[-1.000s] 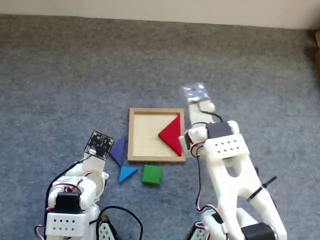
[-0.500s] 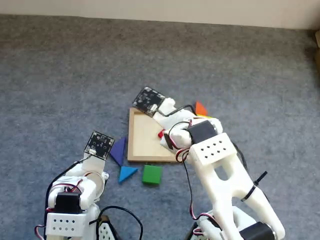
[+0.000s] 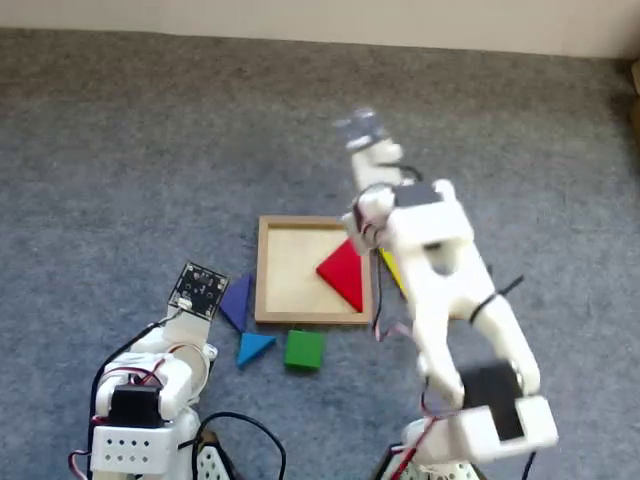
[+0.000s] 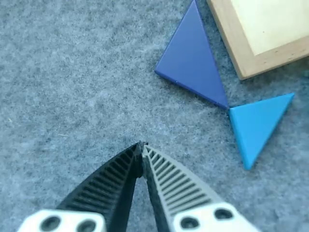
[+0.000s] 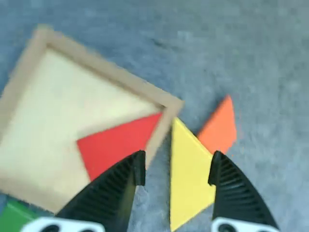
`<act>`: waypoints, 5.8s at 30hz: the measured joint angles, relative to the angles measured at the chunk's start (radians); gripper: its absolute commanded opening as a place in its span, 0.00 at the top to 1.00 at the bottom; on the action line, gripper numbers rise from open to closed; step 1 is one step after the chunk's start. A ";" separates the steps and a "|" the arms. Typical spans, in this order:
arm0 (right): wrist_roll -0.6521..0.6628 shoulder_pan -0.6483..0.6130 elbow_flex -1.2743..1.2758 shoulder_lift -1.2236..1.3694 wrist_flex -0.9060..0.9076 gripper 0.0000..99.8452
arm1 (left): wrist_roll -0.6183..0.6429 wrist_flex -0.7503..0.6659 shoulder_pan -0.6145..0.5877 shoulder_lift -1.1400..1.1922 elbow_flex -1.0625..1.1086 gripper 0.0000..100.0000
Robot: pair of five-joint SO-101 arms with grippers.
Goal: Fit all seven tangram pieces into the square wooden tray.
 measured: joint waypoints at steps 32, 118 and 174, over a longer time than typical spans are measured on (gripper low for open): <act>-0.169 0.110 -0.330 0.434 0.252 0.76 | 0.000 0.000 0.000 0.000 0.000 0.99; 0.950 -0.215 0.227 0.115 -0.500 0.80 | 0.000 0.000 0.000 0.000 0.000 0.99; -0.511 -0.161 0.229 -0.278 0.161 0.95 | 0.000 0.000 0.000 0.000 0.000 0.99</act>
